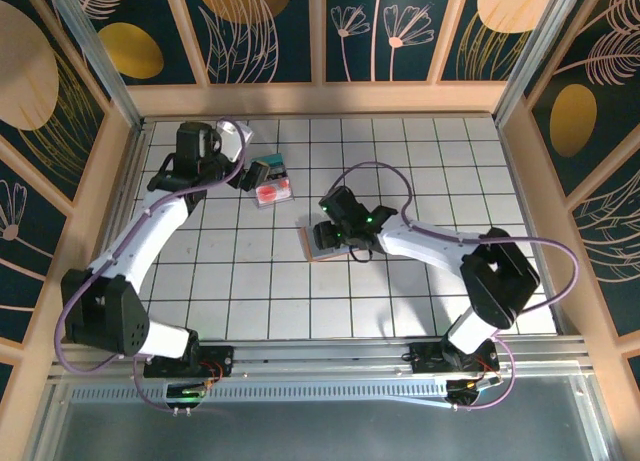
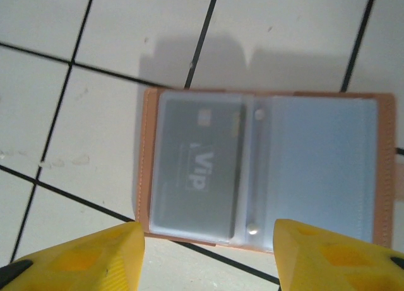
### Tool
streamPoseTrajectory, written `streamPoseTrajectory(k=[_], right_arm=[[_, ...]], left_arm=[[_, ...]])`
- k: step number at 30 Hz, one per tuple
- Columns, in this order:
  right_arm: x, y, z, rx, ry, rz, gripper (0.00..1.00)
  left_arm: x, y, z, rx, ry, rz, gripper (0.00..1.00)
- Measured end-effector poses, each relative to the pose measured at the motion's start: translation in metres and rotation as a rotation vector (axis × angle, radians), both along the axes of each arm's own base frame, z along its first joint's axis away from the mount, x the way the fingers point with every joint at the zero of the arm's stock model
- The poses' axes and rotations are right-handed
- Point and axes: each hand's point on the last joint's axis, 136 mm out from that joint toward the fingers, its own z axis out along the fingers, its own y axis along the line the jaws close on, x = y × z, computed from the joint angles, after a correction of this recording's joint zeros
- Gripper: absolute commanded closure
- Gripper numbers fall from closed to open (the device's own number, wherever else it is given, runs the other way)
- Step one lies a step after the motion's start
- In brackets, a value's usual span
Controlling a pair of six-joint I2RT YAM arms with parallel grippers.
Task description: Take the credit cards out of the card holder
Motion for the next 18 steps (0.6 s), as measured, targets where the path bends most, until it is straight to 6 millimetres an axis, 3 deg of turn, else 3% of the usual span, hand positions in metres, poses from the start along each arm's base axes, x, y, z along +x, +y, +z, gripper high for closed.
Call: streamPoseTrajectory(k=[8,18], right_arm=[[0.0,0.008,-0.027,-0.065,0.038,0.036,0.39],[0.008,0.017,-0.044,-0.105,0.05,0.064,0.28]], left_arm=[[-0.006,0.036,-0.002,-0.212,-0.031,0.326,0.01],[-0.02,0.056,-0.037,-0.389,0.03,0.532,0.01]])
